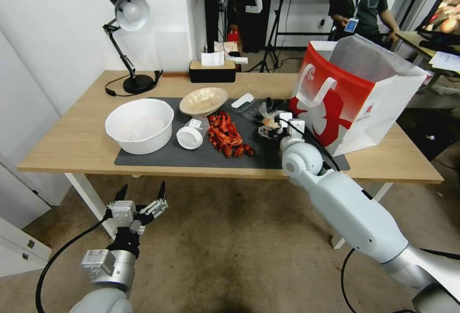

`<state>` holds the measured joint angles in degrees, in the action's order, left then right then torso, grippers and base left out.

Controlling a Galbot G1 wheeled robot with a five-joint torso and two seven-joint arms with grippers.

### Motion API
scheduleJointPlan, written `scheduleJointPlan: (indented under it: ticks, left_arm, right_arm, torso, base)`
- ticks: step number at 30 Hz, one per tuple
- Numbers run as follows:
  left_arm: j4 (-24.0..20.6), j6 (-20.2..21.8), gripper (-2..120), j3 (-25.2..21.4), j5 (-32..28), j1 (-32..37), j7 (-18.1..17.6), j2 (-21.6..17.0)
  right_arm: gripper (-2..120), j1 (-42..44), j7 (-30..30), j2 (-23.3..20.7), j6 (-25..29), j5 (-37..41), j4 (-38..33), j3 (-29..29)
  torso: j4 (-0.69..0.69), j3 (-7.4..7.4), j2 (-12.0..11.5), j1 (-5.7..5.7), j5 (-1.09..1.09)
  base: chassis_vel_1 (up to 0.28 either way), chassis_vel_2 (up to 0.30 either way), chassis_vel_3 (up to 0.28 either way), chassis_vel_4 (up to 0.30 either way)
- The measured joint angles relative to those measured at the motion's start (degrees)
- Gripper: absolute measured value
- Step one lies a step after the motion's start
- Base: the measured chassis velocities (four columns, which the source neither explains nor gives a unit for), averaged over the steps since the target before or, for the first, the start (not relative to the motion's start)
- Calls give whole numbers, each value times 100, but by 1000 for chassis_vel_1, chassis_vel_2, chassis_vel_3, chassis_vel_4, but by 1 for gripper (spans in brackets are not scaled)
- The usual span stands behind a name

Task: Pick up the trash from the table and place it into the takeout bag.

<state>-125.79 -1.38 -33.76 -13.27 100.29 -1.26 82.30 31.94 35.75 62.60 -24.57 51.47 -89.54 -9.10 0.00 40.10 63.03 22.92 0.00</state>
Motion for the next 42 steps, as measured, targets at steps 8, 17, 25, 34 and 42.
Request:
scheduleJointPlan:
  ticks: [8, 17, 25, 34, 42]
  left_arm:
    - [20, -4, 100, 0, 2, -27, -4, -17]
    - [24, -12, 100, 7, 2, -13, -4, -30]
    - [-20, -15, 100, -5, 2, 0, -4, -46]
    - [-23, -37, 100, 44, 30, 14, -8, 0]
    - [-59, -40, 100, 31, 33, 21, -11, -2]
  right_arm:
    - [69, 86, 4, -1, -43, 43, -115, 4]
    - [37, 198, -6, -71, -41, 81, -286, 47]
    - [11, 603, -350, -559, 166, -91, -1125, 357]
    - [5, 900, -1164, -1205, 377, -455, -2310, 991]
    - [5, 9, -1424, -1379, 559, -447, -2336, 1339]
  torso:
    - [0, 0, 0, -1, 0]
    - [1, 0, 0, 0, 1]
    - [-1, 0, 0, 0, 1]
    - [-1, 0, 0, -1, 1]
    - [1, 0, 0, -1, -1]
  base:
    - [0, 0, 0, 0]
    - [0, 0, 0, 0]
    - [0, 0, 0, 0]
    - [0, 0, 0, 0]
    - [0, 0, 0, 0]
